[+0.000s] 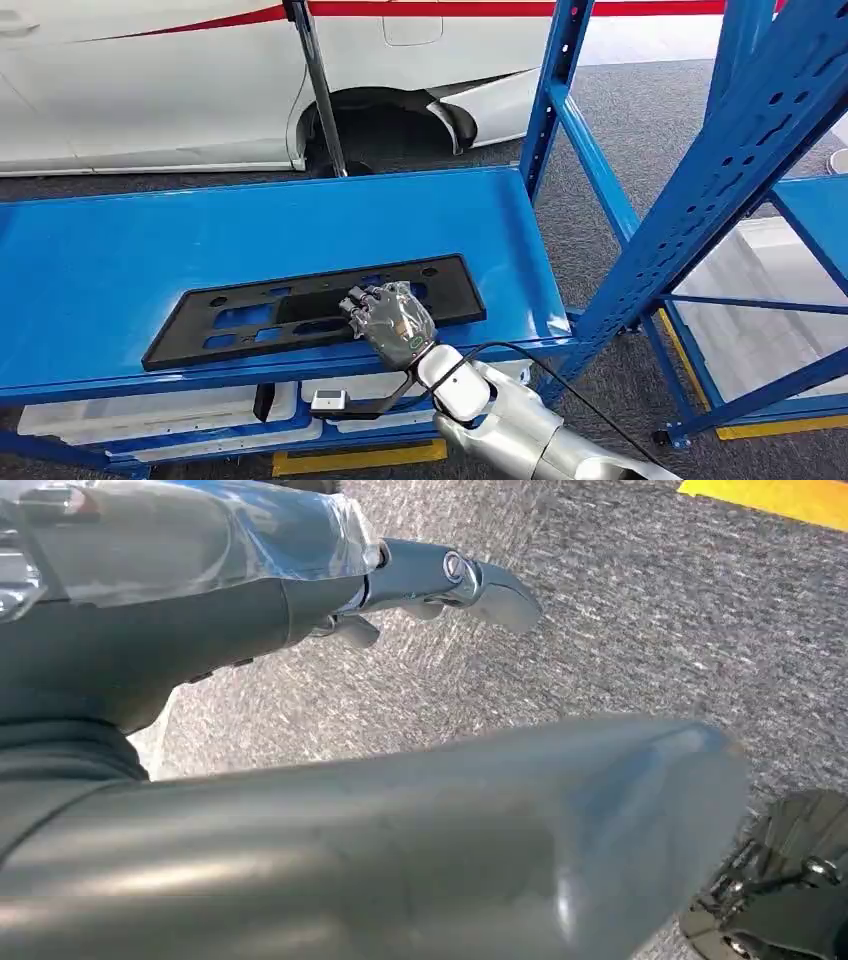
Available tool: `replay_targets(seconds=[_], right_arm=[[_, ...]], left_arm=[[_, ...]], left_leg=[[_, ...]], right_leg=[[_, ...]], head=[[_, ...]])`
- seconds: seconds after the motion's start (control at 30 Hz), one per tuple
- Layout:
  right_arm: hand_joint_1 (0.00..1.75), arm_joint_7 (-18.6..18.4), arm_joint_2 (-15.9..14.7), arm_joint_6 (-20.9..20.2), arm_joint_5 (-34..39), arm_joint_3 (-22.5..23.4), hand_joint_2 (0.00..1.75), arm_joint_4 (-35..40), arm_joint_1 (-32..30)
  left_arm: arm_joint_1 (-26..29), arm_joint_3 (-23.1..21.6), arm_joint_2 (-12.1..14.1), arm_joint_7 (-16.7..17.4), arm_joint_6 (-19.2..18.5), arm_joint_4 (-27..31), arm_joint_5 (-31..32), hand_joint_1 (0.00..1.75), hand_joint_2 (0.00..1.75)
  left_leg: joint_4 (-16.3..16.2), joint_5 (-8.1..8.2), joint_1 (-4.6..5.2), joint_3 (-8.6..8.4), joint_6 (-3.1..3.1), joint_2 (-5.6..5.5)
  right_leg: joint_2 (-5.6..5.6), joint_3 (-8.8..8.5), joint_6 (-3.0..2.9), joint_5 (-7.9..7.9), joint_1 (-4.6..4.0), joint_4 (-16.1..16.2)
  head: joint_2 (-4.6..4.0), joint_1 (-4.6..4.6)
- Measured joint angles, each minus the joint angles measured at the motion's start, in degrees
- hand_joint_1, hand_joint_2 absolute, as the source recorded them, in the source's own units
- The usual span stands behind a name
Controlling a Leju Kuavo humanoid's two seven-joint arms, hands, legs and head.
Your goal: Take the parts from the cabinet and place them on the table.
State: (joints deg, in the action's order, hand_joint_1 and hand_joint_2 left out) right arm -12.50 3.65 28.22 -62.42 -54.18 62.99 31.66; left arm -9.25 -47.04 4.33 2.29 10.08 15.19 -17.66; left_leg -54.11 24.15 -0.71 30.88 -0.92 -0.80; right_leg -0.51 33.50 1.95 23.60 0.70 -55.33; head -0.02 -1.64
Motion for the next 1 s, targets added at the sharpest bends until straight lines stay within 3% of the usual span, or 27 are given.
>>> replay_targets(seconds=[0.03,0.07,0.1,0.13,0.17,1.0], right_arm=[[1.75,0.0,0.0,0.0,0.0,0.0,1.75,0.0,0.0],[1.48,0.0,0.0,0.0,0.0,0.0,1.75,0.0,0.0],[0.14,0.0,0.0,0.0,0.0,0.0,1.75,0.0,0.0],[0.14,0.0,0.0,-0.1,0.0,0.0,1.75,0.0,0.0],[0.00,0.0,0.0,-0.3,0.0,0.0,1.75,0.0,0.0],[0.00,-0.2,0.0,-2.6,0.2,0.0,1.75,0.1,0.0]], left_arm=[[0.0,0.0,0.0,0.0,0.0,0.0,0.0,0.00,0.00],[0.0,0.0,0.0,0.0,-0.1,0.0,0.0,0.00,0.00],[0.0,0.0,0.0,0.0,-0.2,0.0,0.0,0.00,0.00],[0.0,0.0,0.0,0.0,-0.3,0.0,0.0,0.00,0.00],[0.0,0.0,0.0,0.0,-0.3,0.0,0.0,0.00,0.00],[0.0,0.0,0.0,-0.1,-0.4,0.0,-0.2,0.00,0.00]], left_leg=[[0.0,0.00,0.00,0.00,0.00,0.00],[0.0,0.00,0.00,0.00,0.00,0.00],[0.0,0.00,0.00,0.00,0.00,0.00],[0.0,0.00,0.00,0.00,0.00,0.00],[0.0,0.00,-0.01,0.00,0.00,0.00],[0.0,0.00,-0.01,0.00,0.00,0.00]], right_leg=[[0.00,0.00,0.00,0.00,0.00,0.0],[0.00,0.00,0.00,0.00,0.00,0.0],[0.00,0.00,0.00,0.00,0.00,0.0],[0.00,0.00,0.00,0.00,0.00,0.0],[0.00,0.01,0.00,0.00,0.00,0.0],[0.00,0.00,0.00,0.00,0.00,0.0]], head=[[0.00,0.00],[0.00,0.00],[0.00,0.00],[0.00,0.00],[0.00,0.00],[0.00,0.00]])
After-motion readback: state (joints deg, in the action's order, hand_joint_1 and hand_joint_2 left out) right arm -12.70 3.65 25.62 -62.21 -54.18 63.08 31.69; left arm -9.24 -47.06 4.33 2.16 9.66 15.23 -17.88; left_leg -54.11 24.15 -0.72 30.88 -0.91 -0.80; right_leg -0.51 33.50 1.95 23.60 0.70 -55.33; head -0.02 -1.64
